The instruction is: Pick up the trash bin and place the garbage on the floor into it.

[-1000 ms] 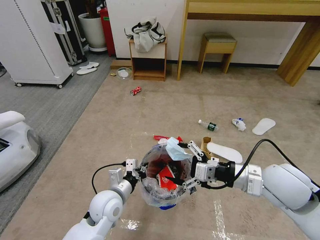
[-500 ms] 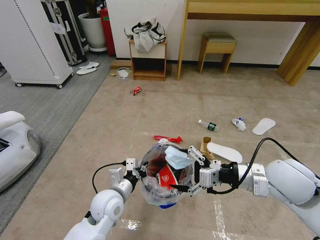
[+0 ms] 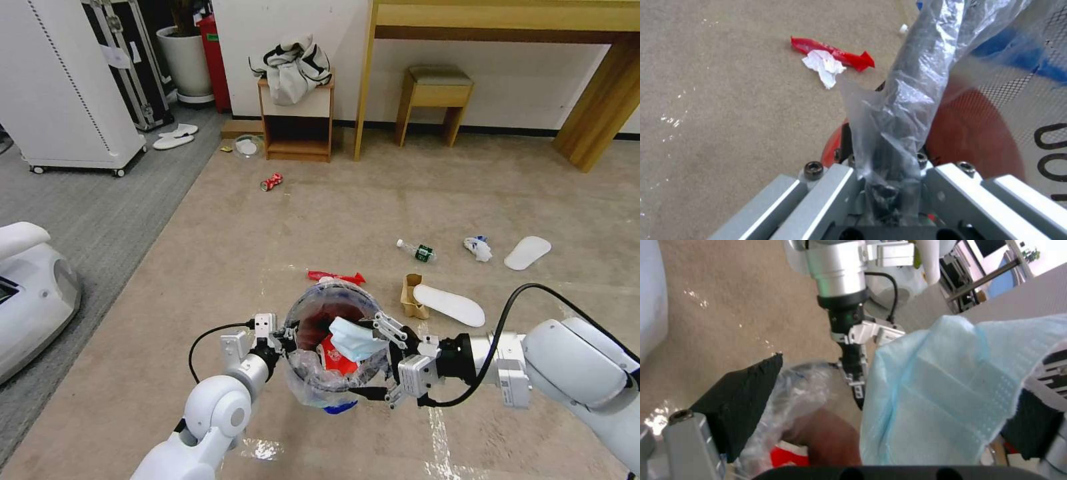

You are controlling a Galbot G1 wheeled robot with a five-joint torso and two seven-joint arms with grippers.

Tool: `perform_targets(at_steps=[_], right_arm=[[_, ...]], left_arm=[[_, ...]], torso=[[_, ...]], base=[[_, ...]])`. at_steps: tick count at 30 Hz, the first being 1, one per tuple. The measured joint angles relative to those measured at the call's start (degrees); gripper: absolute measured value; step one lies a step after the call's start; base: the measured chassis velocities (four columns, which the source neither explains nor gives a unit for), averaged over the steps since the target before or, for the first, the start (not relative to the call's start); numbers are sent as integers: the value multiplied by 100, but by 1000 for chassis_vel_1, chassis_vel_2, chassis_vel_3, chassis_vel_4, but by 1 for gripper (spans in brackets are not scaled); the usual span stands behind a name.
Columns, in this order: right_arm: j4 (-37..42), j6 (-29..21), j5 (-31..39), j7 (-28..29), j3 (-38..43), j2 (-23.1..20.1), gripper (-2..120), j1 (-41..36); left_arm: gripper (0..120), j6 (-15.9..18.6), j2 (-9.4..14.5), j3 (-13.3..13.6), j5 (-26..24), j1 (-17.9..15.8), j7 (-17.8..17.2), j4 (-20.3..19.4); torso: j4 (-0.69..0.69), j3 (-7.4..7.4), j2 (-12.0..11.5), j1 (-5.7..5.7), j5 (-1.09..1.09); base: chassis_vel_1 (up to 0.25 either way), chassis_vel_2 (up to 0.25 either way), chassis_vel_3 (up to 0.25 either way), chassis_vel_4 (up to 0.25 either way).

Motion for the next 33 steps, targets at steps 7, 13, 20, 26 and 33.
perform_targets(at_steps=[7,13,20,26,33], right_arm=[[-124,612,-868,-125,254,123,100,62],[-133,897,-1419,-175,394,234,100,102],[-163,1096,-1791,-191,541,332,100,54],[-225,1116,-1840,-200,639,345,100,37],[-268,1101,-1958,-140,680,413,100,56]], left_arm=[[1,19,-42,-6,-20,35,-29,-6],[1,27,-59,17,-21,35,-34,-6],[1,28,-60,26,-29,53,-46,-28],[1,34,-58,19,-80,51,-68,-55],[1,36,-64,6,-107,62,-71,-73]], torso=[[0,0,0,0,0],[-1,0,0,0,0],[0,0,0,0,0],[0,0,0,0,0],[0,0,0,0,0]], base=[[0,0,0,0],[0,0,0,0],[0,0,0,0],[0,0,0,0],[0,0,0,0]])
